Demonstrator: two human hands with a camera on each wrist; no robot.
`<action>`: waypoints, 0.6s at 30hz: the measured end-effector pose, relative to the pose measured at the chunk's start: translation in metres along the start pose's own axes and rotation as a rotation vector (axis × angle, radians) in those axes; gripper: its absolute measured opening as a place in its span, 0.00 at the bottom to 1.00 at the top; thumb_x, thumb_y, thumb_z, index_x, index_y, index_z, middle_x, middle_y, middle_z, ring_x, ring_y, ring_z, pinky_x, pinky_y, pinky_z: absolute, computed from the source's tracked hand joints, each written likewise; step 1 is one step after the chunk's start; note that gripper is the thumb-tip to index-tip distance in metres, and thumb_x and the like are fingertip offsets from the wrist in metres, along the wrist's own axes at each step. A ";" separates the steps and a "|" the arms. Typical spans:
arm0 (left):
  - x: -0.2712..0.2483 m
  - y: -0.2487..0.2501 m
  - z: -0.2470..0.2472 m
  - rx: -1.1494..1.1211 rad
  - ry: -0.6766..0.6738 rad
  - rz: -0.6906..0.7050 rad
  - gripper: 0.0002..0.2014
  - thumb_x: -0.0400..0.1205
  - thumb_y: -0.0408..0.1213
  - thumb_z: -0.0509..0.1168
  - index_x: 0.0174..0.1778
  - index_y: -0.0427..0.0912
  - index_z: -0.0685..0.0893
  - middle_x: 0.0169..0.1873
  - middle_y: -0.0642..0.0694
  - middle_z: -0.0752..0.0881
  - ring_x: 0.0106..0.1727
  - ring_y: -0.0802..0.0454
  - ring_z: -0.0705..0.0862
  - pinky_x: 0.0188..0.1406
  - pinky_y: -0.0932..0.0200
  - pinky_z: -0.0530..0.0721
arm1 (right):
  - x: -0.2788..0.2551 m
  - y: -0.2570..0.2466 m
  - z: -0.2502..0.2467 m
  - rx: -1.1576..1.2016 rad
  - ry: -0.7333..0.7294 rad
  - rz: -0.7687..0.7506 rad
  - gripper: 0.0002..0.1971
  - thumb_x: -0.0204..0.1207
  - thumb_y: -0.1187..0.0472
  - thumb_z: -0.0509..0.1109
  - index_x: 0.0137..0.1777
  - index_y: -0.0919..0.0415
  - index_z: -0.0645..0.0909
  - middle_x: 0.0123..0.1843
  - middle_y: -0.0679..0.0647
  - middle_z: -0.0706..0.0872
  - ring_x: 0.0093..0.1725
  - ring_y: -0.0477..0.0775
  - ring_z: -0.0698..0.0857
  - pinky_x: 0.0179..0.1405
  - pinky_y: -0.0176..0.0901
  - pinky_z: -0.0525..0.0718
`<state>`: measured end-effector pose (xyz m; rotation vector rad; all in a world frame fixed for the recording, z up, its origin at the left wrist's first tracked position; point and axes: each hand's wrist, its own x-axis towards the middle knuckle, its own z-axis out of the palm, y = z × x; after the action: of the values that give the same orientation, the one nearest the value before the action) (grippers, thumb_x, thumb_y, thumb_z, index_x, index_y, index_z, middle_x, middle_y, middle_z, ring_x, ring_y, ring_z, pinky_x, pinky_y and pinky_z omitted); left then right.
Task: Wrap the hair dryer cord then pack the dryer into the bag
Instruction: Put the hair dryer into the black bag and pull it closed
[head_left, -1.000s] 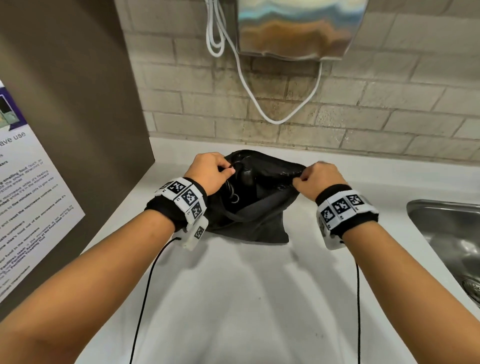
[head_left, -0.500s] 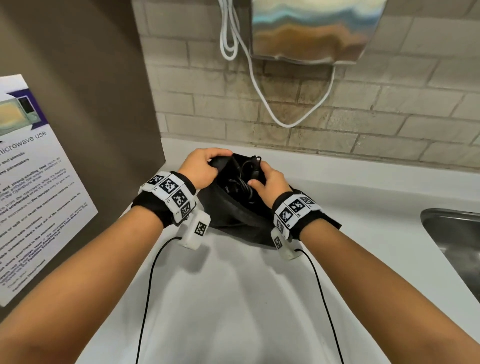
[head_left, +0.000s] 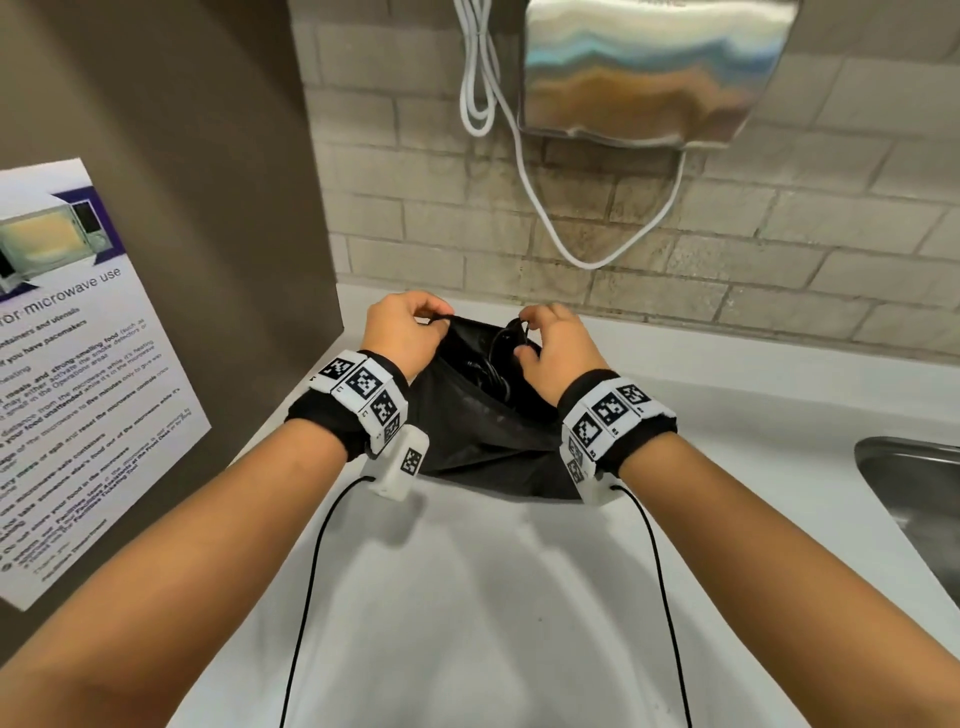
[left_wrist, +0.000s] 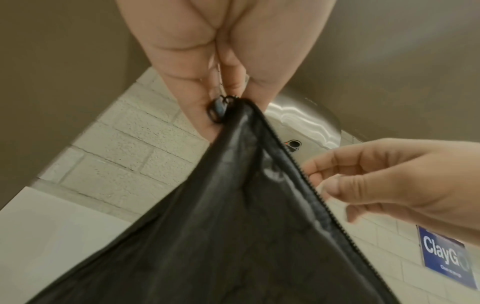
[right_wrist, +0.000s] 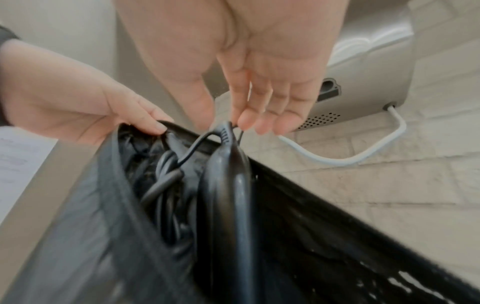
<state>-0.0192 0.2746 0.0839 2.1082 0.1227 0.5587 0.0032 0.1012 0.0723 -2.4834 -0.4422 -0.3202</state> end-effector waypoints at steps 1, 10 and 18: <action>0.000 0.000 0.000 0.005 0.014 -0.008 0.06 0.78 0.30 0.67 0.47 0.38 0.87 0.40 0.50 0.83 0.40 0.55 0.80 0.35 0.78 0.71 | 0.004 0.000 -0.003 0.032 -0.008 0.005 0.17 0.76 0.66 0.66 0.64 0.63 0.75 0.61 0.57 0.78 0.64 0.57 0.76 0.66 0.44 0.73; 0.009 0.001 0.011 -0.199 -0.124 -0.028 0.12 0.80 0.34 0.66 0.33 0.54 0.75 0.30 0.54 0.76 0.32 0.58 0.76 0.36 0.64 0.75 | 0.012 0.007 -0.010 0.388 -0.282 0.047 0.09 0.76 0.64 0.68 0.38 0.50 0.76 0.52 0.53 0.83 0.51 0.40 0.80 0.58 0.44 0.74; -0.003 -0.003 0.003 -0.251 -0.313 0.089 0.11 0.79 0.31 0.67 0.35 0.51 0.78 0.33 0.53 0.78 0.24 0.70 0.77 0.24 0.70 0.75 | 0.011 -0.001 -0.003 0.200 -0.077 -0.009 0.14 0.76 0.67 0.66 0.60 0.62 0.74 0.46 0.56 0.81 0.45 0.54 0.81 0.43 0.34 0.72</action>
<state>-0.0200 0.2727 0.0791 1.9336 -0.2103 0.2731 0.0130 0.1028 0.0785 -2.3050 -0.4925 -0.1749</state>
